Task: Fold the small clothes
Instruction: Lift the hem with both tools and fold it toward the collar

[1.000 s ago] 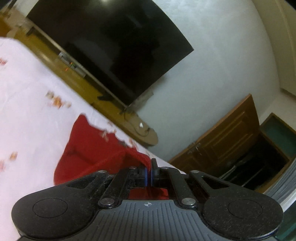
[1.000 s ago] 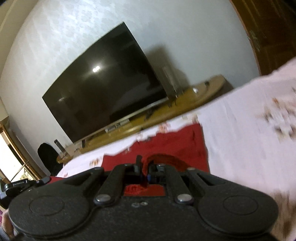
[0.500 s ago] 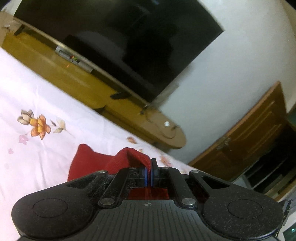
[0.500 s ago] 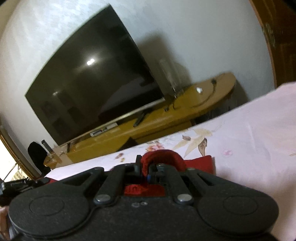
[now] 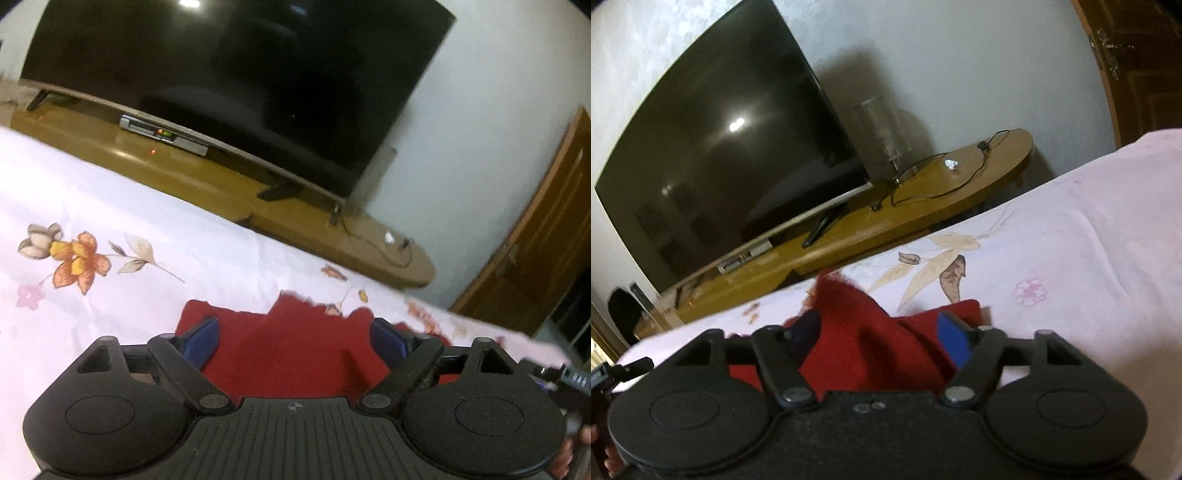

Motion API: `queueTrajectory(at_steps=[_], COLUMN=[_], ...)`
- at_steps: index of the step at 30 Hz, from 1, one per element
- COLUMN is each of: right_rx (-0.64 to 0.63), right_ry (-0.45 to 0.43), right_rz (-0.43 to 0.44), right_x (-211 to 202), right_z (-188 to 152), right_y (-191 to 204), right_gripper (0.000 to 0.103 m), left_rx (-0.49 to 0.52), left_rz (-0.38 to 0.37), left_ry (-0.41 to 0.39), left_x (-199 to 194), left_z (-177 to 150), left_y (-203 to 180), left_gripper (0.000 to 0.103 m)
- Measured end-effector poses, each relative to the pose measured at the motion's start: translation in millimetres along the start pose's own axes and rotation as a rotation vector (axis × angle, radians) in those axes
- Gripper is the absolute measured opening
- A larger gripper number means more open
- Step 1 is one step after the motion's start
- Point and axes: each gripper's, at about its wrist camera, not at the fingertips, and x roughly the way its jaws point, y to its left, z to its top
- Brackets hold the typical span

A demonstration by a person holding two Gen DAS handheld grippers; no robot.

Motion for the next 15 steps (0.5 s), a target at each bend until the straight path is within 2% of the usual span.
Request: queueTrajectory(at_steps=[4,5,6,7,8,9,11,15], right_rx=[-0.050,-0.081,-0.117,-0.156,-0.197,-0.232,-0.273,-0.296], right_ry=[0.039,0.074,0.105,0.131,0.137,0.130,0.103,-0.008], right_rz=[-0.034,-0.054,-0.075,-0.090,-0.106,-0.114,-0.136,-0.119], right_x=[11.0,17.4,23.8,28.9,31.8,31.7,28.2,6.1], right_z=[2.0,1.1,-0.1,-2.5,-4.8,-6.4,-6.9,-2.5], right_y=[2.6,5.7,9.8,14.8,20.3,25.7,33.7,41.0], right_gripper=[0.065,0.057,0.050,0.043,0.028,0.022,0.014,0.012], left_rx=[0.084,0.105,0.119,0.119,0.105,0.082,0.077,0.112], left_rz=[0.073,0.087,0.113,0.130,0.131,0.122,0.123,0.086], left_ry=[0.081,0.079,0.082,0.083,0.080,0.078,0.038,-0.125], left_x=[13.3,14.5,16.7,18.1,17.4,16.4,9.1,-16.7], left_z=[1.0,1.6,2.4,4.0,5.9,7.7,8.2,10.8], left_y=[-11.9,-15.2,-17.3,-17.2,-15.6,-12.6,-12.4,-20.6], left_gripper=[0.056,0.049,0.033,0.022,0.013,0.009,0.008,0.008])
